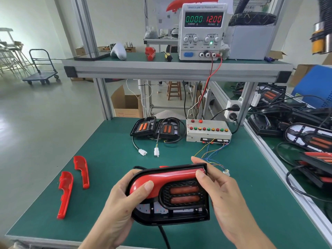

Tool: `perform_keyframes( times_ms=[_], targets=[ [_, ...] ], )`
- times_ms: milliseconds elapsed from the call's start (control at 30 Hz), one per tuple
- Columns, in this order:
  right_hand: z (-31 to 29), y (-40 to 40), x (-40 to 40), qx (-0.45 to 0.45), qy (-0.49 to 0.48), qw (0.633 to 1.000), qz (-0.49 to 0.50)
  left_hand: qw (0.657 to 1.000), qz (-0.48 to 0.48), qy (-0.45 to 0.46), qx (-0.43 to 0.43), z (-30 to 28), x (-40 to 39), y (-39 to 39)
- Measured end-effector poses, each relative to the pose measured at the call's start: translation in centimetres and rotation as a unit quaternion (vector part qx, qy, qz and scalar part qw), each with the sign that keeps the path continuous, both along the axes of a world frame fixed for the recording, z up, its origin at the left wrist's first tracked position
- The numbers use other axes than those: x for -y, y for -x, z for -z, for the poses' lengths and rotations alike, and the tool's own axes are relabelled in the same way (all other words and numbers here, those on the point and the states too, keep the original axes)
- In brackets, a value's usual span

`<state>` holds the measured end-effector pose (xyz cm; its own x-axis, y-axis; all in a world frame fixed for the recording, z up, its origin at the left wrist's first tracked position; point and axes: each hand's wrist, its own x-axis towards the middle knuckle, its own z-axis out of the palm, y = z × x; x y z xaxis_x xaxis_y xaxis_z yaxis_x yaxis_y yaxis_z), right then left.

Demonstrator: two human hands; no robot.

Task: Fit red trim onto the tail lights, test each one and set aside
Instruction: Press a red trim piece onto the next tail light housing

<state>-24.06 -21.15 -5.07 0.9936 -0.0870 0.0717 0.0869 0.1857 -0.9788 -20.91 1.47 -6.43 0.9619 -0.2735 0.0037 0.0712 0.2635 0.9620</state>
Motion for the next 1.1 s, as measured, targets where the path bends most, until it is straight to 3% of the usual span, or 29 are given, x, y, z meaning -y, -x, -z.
perform_keyframes(
  times_ms=[167, 400, 1100],
  targets=[
    [0.5, -0.1, -0.2, -0.006, 0.024, 0.999, 0.029, 0.999, 0.032, -0.003, -0.013, 0.3, -0.2, -0.2],
    [1.1, -0.4, -0.5, -0.031, -0.038, 0.998, 0.040, 0.992, 0.113, 0.052, 0.005, 0.1, -0.5, 0.0],
    [1.3, -0.2, -0.2, -0.025, 0.004, 0.999, 0.046, 0.998, -0.002, -0.019, 0.054, 1.4, -0.1, 0.0]
  ],
)
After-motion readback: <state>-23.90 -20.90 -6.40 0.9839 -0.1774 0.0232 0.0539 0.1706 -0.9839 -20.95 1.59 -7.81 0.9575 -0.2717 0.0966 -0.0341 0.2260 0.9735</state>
